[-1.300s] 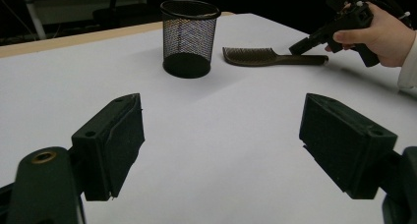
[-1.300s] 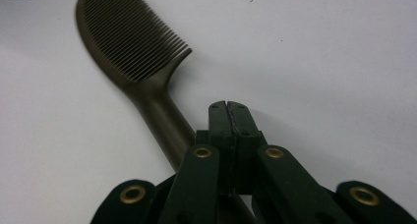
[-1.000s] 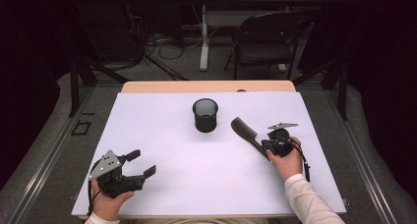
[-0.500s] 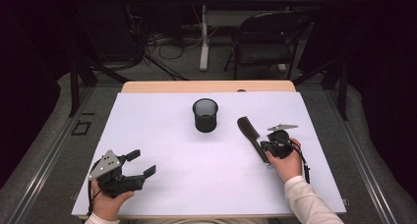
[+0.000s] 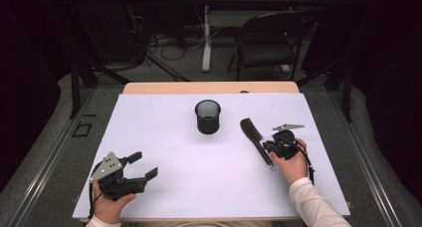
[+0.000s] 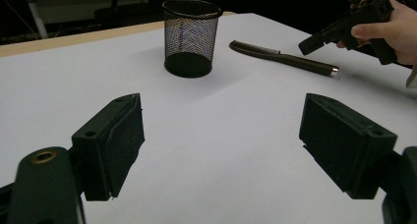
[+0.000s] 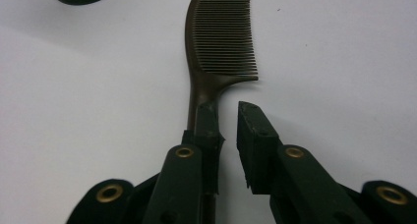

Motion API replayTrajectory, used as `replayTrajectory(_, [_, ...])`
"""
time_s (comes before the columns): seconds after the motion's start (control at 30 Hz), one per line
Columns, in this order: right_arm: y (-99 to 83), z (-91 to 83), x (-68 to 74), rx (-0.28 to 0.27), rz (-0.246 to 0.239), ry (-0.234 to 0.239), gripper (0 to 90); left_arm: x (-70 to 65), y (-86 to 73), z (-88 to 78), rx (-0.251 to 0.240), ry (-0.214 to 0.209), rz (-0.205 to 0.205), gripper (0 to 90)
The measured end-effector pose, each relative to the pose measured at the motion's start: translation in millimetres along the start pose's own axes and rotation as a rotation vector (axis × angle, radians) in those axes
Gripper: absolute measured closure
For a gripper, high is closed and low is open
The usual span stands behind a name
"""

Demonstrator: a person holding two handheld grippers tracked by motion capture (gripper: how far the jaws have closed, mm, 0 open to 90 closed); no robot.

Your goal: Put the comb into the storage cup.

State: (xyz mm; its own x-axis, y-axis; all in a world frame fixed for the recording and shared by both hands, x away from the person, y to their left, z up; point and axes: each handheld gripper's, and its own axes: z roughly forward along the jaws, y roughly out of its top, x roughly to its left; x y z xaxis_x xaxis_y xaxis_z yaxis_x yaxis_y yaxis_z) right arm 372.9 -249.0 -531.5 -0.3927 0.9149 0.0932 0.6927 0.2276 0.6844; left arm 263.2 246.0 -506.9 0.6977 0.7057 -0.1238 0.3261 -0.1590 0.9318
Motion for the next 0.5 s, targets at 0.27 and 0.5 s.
replayTrajectory(0.27, [4.2, -7.3, 2.4, 0.042, -0.001, 0.008, 63.0, -0.5, -0.2, 0.4, -0.002, 0.0, -0.002, 17.1])
replayTrajectory(0.5, [15.3, -12.0, 8.0, 0.082, -0.021, 0.021, 50.7, -0.7, -0.3, 0.7, 0.0, -0.003, -0.002, 17.2])
